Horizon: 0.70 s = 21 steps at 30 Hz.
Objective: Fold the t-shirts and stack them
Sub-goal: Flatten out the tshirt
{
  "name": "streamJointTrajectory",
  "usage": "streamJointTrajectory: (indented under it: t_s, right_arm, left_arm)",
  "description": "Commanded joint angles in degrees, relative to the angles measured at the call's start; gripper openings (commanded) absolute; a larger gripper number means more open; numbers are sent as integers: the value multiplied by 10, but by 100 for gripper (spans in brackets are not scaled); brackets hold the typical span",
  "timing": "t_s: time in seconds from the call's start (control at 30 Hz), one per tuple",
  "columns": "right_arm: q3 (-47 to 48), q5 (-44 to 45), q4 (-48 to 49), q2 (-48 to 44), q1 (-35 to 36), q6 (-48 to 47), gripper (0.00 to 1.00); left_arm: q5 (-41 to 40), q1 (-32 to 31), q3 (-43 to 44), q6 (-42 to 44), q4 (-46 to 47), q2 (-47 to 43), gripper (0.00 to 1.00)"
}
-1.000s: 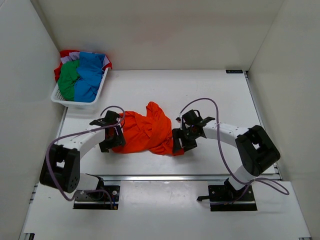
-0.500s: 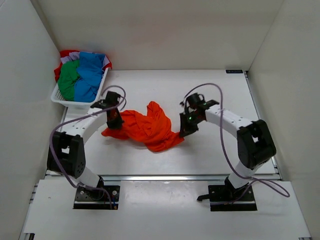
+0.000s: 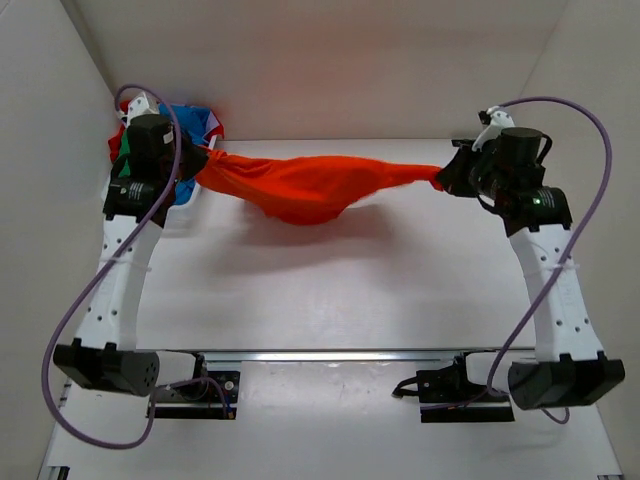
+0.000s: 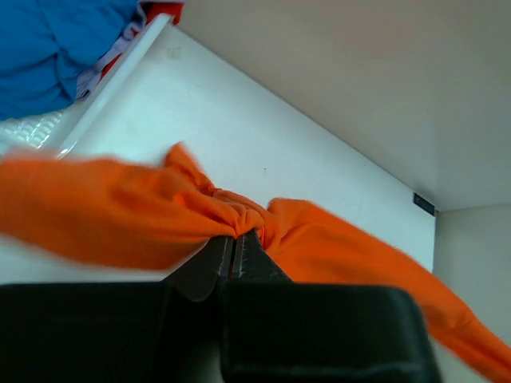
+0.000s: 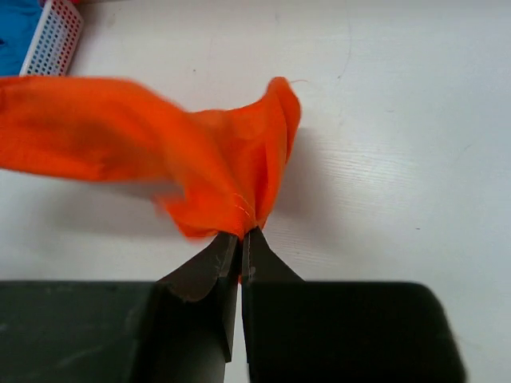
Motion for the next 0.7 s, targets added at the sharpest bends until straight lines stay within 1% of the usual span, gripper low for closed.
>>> streamJointTrajectory:
  t_s: [0.0, 0.03, 0.13, 0.23, 0.3, 0.33, 0.4, 0.47, 0.5, 0.53, 0.57, 0.6, 0.63, 0.67]
  right_arm:
    - [1, 44, 8, -82, -3, -26, 0]
    - [-2, 45, 9, -97, -3, -26, 0]
    - [-22, 44, 3, -183, -13, -27, 0]
    - [-33, 39, -9, -240, -24, -33, 0]
    - [-39, 31, -10, -260, -33, -34, 0]
    - [-41, 30, -6, -263, -34, -37, 0]
    - [-46, 34, 9, -253, -25, -39, 0]
    - [-49, 36, 29, -211, -20, -42, 0]
    - [-52, 36, 51, -203, -19, -38, 0]
    - [-52, 30, 75, -171, -19, -42, 0]
    - [-52, 27, 90, -146, -24, -41, 0]
    - [-52, 22, 112, -127, -26, -39, 0]
    - [-51, 24, 137, -89, -27, -43, 0]
    - [-44, 27, 146, -48, -29, -45, 0]
  left_arm:
    - [-13, -13, 4, 20, 6, -84, 0]
    - [-10, -16, 5, 23, 5, -95, 0]
    - [9, -21, 3, 27, -9, -150, 0]
    - [7, -37, 15, 35, -36, -187, 0]
    - [12, -36, 29, 36, -50, -200, 0]
    - [2, -35, 31, 38, -56, -201, 0]
    - [-9, -36, 32, 41, -48, -199, 0]
    - [4, -30, 18, 40, -38, -186, 0]
    - [8, -28, -5, 34, -21, -178, 0]
    - [24, -25, -44, 29, -9, -174, 0]
    - [36, -20, -65, 17, 20, -168, 0]
    - [43, -19, -109, 7, 53, -155, 0]
    - [50, -17, -155, -9, 88, -138, 0]
    - [55, -13, -177, -15, 105, -128, 0]
